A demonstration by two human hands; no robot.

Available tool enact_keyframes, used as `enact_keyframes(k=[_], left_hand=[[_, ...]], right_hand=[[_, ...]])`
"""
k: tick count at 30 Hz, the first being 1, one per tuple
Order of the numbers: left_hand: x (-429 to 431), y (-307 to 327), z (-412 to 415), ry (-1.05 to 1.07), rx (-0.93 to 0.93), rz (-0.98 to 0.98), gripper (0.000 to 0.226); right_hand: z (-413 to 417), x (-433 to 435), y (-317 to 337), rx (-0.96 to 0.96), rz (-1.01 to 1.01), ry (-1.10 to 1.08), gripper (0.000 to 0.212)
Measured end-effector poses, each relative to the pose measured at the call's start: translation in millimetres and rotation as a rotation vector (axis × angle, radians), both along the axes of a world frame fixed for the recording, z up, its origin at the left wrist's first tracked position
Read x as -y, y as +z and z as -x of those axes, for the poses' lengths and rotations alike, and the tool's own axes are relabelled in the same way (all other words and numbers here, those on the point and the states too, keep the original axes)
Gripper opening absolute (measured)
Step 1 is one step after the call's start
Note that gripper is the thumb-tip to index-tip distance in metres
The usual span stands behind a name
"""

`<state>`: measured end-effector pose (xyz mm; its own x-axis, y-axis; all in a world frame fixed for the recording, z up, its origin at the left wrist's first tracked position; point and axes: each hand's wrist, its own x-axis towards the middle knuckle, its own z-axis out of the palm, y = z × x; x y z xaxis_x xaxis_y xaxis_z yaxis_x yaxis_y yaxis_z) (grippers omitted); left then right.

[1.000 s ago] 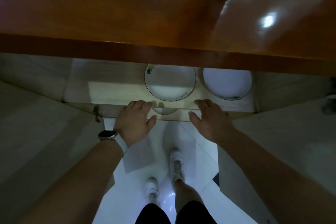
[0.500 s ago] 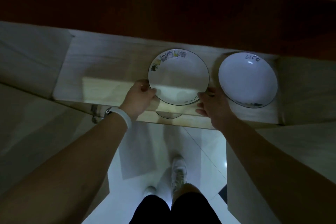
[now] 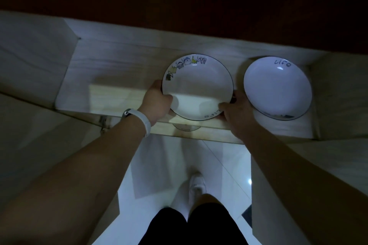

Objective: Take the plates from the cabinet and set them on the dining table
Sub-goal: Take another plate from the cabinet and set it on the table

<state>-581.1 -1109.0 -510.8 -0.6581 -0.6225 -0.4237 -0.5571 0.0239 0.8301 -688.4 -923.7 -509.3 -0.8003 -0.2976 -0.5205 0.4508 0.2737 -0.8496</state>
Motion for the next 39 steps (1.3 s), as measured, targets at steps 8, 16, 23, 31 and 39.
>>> enact_keyframes(k=[8,16,23,31,39], left_hand=[[-30,21,-47,0.091,-0.041,-0.175,0.039],[-66,62,-106,0.184,-0.061,-0.275,0.044],[-97,115,-175,0.224,-0.075,-0.316,0.049],[-136,193,-246,0.195,-0.124,-0.38,0.044],[-163,274,-267,0.038,-0.204,-0.348,0.045]], right_hand=[[-31,-29,28,0.046,0.054,0.071,0.041],[-85,-65,70,0.072,-0.016,0.061,0.039],[-150,-93,126,0.084,-0.064,0.094,0.041],[-223,-131,217,0.053,-0.104,0.051,0.048],[-275,-177,297,-0.056,-0.049,-0.081,0.042]])
